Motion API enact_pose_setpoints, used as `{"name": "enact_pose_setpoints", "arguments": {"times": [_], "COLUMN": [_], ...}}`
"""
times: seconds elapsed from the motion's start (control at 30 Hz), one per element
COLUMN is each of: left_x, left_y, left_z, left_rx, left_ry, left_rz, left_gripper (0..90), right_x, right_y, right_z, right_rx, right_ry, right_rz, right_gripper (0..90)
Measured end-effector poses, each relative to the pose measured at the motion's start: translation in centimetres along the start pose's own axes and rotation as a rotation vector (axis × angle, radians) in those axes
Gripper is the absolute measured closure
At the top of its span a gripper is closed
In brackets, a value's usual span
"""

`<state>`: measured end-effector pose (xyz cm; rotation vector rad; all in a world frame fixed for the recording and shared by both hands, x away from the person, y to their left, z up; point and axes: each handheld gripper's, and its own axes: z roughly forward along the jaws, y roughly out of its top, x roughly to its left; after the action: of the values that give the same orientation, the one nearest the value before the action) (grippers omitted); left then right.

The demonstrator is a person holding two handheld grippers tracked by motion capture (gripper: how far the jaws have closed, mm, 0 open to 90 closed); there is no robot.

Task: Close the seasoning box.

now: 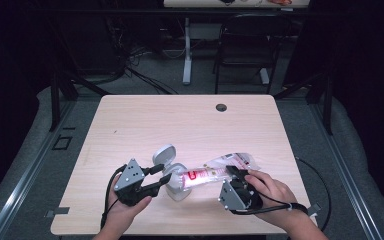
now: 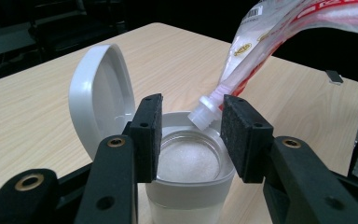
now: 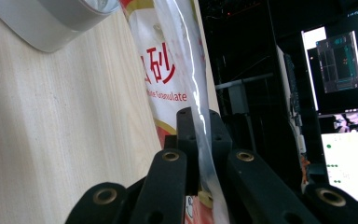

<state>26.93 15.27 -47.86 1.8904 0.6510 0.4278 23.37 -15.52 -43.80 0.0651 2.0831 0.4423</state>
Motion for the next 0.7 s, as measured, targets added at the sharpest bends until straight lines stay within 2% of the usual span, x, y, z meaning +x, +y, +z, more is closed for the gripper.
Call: {"name": "enact_pose_setpoints", "arguments": {"times": [0.13, 0.23, 0.27, 0.4, 0.43, 0.47, 0.7], "left_x": [0.06, 0.07, 0.07, 0.09, 0.10, 0.12, 0.19], "left_y": [-0.04, -0.07, -0.08, -0.10, -0.11, -0.12, -0.19], "left_z": [0.00, 0.03, 0.04, 0.02, 0.01, -0.03, -0.02], "left_rx": [0.000, 0.001, 0.001, 0.000, -0.003, -0.002, 0.007], "left_ry": [0.005, 0.007, 0.006, 0.006, 0.006, 0.006, 0.005], "left_rz": [-0.004, -0.004, -0.004, -0.003, -0.004, -0.005, -0.003], "left_gripper": [59.0, 59.0, 59.0, 59.0, 59.0, 59.1, 59.6], "right_x": [-0.11, -0.29, -0.26, -0.32, -0.21, -0.30, -0.47], "right_y": [-0.43, -0.60, -0.68, -0.73, -0.80, -0.78, -1.08], "right_z": [0.17, 0.11, 0.18, 0.07, 0.17, 0.06, -0.05], "right_rx": [-0.019, -0.017, -0.033, -0.022, -0.041, -0.030, -0.055], "right_ry": [0.015, 0.021, 0.025, 0.035, 0.037, 0.039, 0.044], "right_rz": [0.060, 0.077, 0.096, 0.102, 0.122, 0.114, 0.164], "right_gripper": [88.1, 88.1, 88.1, 88.2, 88.2, 88.2, 88.1]}}
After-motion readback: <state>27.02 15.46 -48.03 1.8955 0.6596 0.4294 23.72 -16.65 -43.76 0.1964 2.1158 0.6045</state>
